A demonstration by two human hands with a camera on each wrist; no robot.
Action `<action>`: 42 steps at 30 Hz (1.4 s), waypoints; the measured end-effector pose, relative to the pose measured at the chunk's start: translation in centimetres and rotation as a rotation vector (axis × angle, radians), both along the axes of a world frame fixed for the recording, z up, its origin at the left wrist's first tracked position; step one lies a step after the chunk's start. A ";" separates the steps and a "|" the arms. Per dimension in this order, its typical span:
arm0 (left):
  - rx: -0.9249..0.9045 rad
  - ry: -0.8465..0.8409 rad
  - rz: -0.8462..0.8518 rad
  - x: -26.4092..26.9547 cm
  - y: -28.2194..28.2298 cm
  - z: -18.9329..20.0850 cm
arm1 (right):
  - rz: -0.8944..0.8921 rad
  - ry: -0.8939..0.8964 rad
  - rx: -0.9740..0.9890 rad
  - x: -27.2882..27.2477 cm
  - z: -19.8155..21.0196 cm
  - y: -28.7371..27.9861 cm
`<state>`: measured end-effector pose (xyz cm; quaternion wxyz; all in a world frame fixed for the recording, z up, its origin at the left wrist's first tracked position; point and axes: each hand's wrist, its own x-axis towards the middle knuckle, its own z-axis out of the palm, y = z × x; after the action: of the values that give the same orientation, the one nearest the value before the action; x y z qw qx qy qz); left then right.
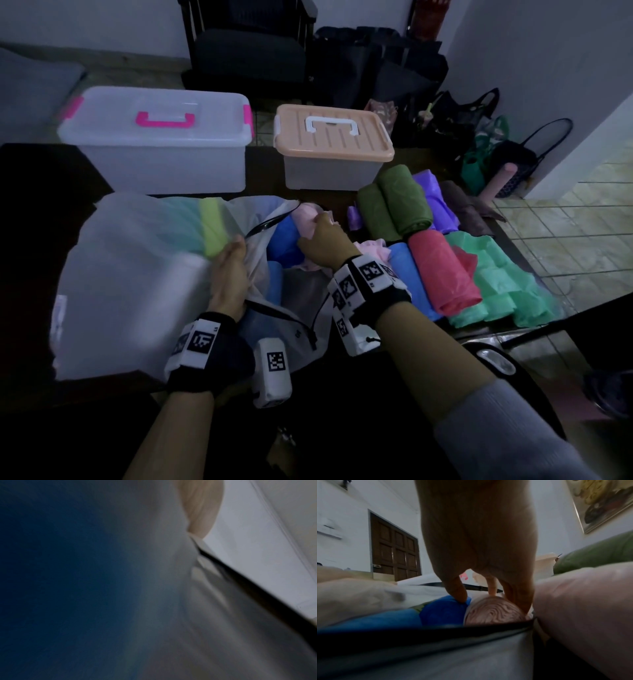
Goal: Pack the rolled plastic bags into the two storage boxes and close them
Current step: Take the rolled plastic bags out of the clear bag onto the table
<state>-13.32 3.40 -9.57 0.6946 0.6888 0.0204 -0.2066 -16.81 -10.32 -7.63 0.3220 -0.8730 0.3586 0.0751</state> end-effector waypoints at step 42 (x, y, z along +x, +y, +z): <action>0.022 -0.098 0.084 3.0 2.0 0.4 | 0.009 -0.177 -0.428 0.1 4.4 -2.7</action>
<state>-10.35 5.37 -9.20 0.6953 0.7041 0.0174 -0.1432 -16.71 -13.05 -3.27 0.1594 -0.9261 0.3331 -0.0779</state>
